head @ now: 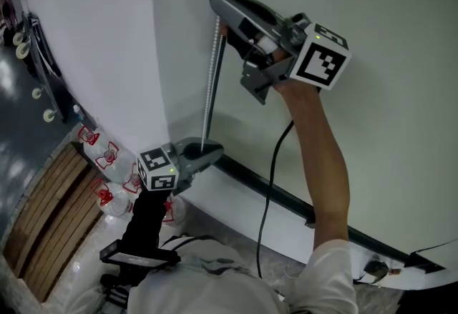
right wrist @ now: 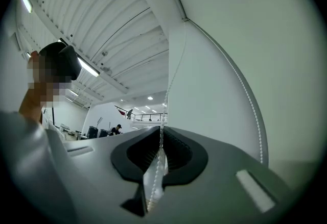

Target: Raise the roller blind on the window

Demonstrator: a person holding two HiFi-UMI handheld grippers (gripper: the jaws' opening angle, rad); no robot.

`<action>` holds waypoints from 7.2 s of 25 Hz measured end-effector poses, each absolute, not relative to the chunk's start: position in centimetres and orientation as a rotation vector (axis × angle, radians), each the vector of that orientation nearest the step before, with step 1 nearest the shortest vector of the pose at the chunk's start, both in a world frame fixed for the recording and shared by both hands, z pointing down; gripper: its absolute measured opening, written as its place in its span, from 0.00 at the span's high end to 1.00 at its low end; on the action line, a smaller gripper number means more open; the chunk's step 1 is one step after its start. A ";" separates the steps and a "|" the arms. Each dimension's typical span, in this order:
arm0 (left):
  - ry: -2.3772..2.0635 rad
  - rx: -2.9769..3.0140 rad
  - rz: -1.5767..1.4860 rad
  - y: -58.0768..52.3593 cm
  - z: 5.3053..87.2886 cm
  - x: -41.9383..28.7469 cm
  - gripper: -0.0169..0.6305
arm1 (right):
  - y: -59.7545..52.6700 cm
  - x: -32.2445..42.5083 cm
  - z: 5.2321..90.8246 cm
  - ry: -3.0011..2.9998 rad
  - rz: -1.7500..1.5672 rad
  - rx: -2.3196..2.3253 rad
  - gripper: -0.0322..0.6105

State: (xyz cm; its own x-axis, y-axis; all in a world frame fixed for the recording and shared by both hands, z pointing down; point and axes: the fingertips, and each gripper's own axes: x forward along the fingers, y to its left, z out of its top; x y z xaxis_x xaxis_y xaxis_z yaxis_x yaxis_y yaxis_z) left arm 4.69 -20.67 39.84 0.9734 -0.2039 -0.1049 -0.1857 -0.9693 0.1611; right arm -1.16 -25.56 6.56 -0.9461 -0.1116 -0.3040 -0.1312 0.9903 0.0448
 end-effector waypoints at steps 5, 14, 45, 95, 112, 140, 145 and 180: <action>-0.287 2.962 -0.177 -20.7 40.2 4.7 0.98 | -25.6 -1.3 7.0 2.841 -0.001 -0.150 0.93; -0.273 2.945 -0.183 -20.7 39.4 4.6 0.98 | -25.4 -1.2 8.2 2.876 -0.030 -0.163 0.94; -0.274 2.982 -0.190 -21.1 38.8 4.5 0.98 | -23.2 -2.2 26.3 3.104 -0.295 -0.173 0.94; -0.246 2.969 -0.195 -20.5 39.5 4.7 0.98 | -24.3 -1.8 15.4 3.014 -0.100 -0.147 0.94; -0.256 2.975 -0.204 -20.7 39.0 4.4 0.98 | -23.3 -2.1 27.7 3.079 -0.393 -0.149 0.94; -0.263 2.955 -0.203 -20.8 39.1 4.7 0.98 | -25.3 -1.4 6.2 2.915 0.112 -0.047 0.76; -0.277 2.962 -0.195 -20.9 40.0 4.2 0.98 | -25.3 -1.6 4.3 2.885 0.149 -0.066 0.85; -0.266 2.945 -0.198 -20.8 40.0 3.9 0.98 | -24.0 -2.3 18.4 3.051 -0.188 -0.067 0.94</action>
State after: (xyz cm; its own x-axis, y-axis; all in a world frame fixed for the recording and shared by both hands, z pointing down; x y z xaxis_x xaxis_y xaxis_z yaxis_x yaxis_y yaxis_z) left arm 3.92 -20.82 40.04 0.9752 -0.1887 -0.1158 -0.1651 -0.9683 0.1877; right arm -2.27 -23.99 18.44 -0.9955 -0.0486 -0.0808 -0.0383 0.9915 -0.1244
